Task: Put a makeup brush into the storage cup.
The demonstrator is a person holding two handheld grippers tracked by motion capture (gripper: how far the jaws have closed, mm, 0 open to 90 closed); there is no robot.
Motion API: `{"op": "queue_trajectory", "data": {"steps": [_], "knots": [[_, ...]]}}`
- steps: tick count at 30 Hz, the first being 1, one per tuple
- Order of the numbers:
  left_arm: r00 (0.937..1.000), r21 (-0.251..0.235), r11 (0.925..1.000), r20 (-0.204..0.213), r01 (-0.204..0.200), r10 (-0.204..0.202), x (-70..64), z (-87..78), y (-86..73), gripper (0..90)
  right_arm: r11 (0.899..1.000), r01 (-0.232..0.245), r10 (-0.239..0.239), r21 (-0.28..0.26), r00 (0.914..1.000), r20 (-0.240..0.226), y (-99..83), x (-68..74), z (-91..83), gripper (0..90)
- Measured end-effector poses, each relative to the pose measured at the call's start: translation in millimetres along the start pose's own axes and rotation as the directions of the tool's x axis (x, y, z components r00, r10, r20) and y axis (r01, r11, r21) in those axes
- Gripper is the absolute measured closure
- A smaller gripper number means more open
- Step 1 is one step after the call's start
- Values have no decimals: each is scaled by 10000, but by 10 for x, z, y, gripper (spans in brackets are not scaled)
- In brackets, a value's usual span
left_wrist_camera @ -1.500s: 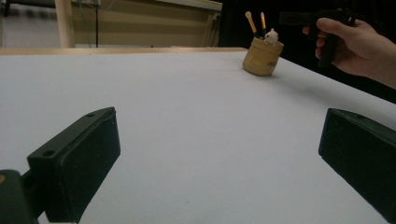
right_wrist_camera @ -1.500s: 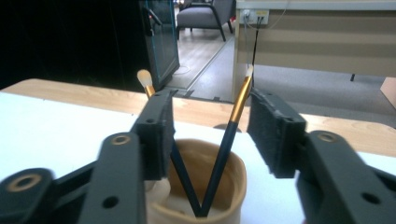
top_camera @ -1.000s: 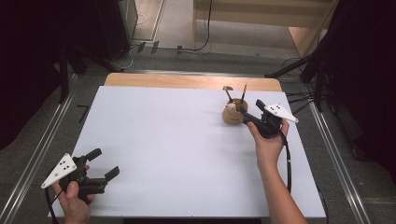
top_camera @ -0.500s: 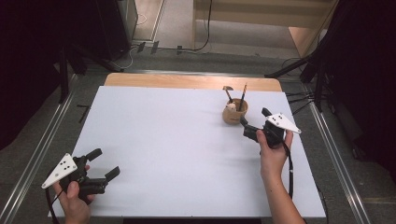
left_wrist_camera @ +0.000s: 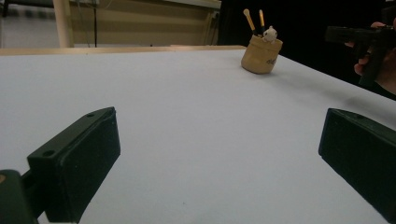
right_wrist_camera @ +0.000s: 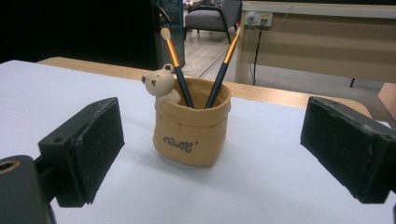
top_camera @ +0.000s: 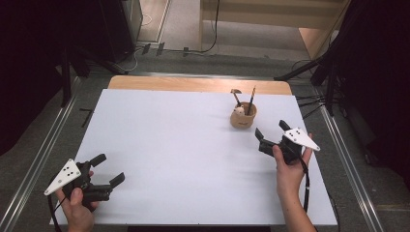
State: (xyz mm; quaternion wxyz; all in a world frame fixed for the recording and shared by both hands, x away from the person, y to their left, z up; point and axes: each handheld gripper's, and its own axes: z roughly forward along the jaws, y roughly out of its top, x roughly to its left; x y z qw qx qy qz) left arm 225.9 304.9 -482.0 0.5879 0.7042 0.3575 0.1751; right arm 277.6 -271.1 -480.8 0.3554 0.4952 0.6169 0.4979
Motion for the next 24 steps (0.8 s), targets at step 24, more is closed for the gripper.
{"op": "queue_trajectory", "data": {"steps": [24], "knots": [[10000,-2,10000,10,5,-5,-8,-1,0,0,9999,116,-116,12,9999,115,-197,-100,-422,55]]}}
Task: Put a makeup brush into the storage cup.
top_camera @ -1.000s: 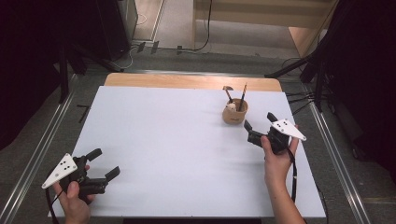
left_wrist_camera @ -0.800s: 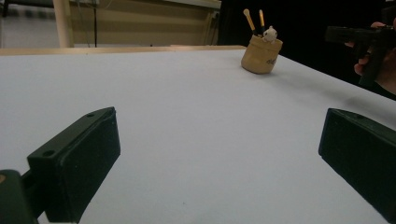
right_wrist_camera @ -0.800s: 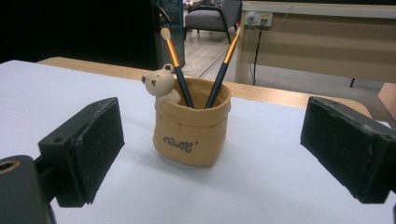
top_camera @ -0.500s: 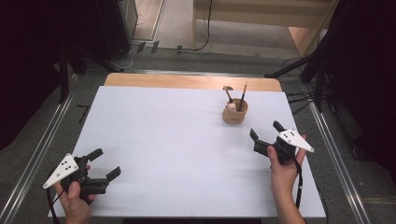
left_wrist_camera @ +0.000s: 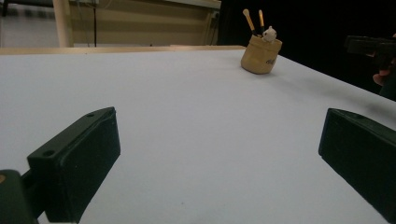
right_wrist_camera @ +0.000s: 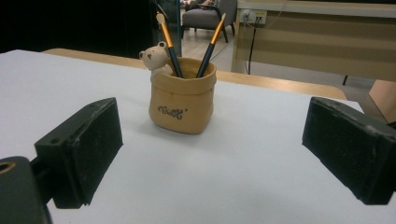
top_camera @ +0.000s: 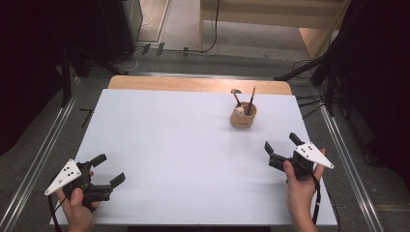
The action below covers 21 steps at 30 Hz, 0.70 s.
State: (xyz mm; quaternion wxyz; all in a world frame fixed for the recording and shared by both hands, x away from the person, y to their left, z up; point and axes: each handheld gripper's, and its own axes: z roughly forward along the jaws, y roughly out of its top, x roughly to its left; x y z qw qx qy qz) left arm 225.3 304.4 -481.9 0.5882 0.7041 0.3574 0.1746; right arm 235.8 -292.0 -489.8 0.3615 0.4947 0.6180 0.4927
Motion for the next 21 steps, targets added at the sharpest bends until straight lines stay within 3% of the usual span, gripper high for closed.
{"op": "queue_trajectory", "data": {"steps": [10,17,21], "knots": [[10000,-1,10000,-6,-14,14,-2,-2,0,0,9994,-344,344,23,9993,-145,-131,-88,-192,0],[10000,8,10000,-13,-34,34,-4,-1,0,0,9994,-345,345,-15,9994,-53,-191,-144,-327,0],[10000,11,10000,-28,-65,65,-3,-6,3,0,9981,-611,611,-37,9981,-70,-234,-186,-403,0]]}}
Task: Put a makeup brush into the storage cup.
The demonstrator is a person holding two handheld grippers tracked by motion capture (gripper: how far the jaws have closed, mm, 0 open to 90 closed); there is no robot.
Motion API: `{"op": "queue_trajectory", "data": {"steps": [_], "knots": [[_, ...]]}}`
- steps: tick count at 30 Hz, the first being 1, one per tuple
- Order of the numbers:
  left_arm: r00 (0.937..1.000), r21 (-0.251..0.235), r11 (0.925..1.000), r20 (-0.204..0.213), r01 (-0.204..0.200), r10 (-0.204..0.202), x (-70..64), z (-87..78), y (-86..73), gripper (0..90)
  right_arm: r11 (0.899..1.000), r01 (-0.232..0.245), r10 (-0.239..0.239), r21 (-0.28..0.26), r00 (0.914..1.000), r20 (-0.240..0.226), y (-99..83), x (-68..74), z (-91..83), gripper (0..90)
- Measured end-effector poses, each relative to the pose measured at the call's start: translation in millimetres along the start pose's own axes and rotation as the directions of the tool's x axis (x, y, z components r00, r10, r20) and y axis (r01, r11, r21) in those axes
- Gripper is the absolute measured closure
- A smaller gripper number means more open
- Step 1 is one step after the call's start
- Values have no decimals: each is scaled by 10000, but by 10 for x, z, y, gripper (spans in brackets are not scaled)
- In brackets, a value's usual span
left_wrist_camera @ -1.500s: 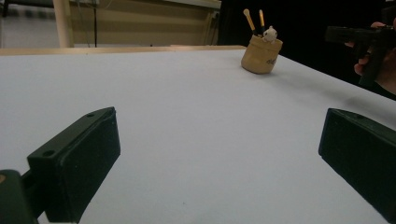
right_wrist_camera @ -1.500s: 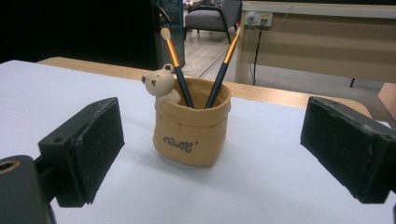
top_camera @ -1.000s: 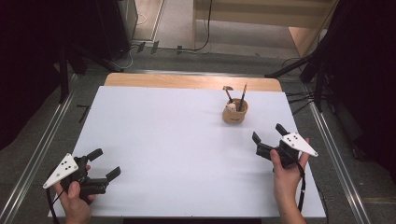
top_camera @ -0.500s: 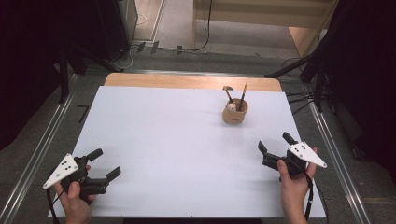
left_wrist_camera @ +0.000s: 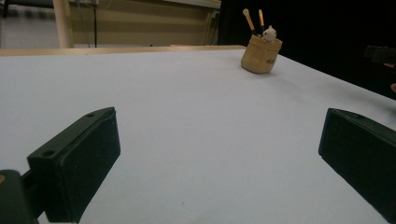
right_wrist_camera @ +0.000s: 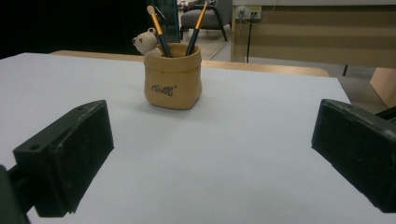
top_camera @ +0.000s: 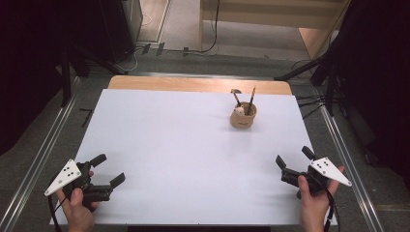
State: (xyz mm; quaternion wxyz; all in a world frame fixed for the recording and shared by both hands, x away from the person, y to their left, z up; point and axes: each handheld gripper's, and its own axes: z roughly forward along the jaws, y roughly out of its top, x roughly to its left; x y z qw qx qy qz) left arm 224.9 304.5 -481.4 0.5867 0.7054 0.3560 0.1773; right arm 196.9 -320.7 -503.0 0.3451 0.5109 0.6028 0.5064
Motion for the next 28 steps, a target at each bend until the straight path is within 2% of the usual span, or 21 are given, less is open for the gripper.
{"op": "queue_trajectory", "data": {"steps": [6,13,19,28], "knots": [[10000,-6,10000,-5,-26,26,7,-1,1,0,9999,19,-21,116,9999,117,-15,-54,-141,0],[10000,2,10000,-14,-51,51,5,0,3,0,9997,-254,252,54,9992,321,-65,-110,-327,0],[9999,59,9999,0,-120,120,-11,18,5,0,9992,-406,404,33,9984,394,-73,-167,-364,0],[9999,50,9999,1,-127,127,-9,18,5,0,9995,-111,101,282,9994,324,-75,-121,-334,0]]}}
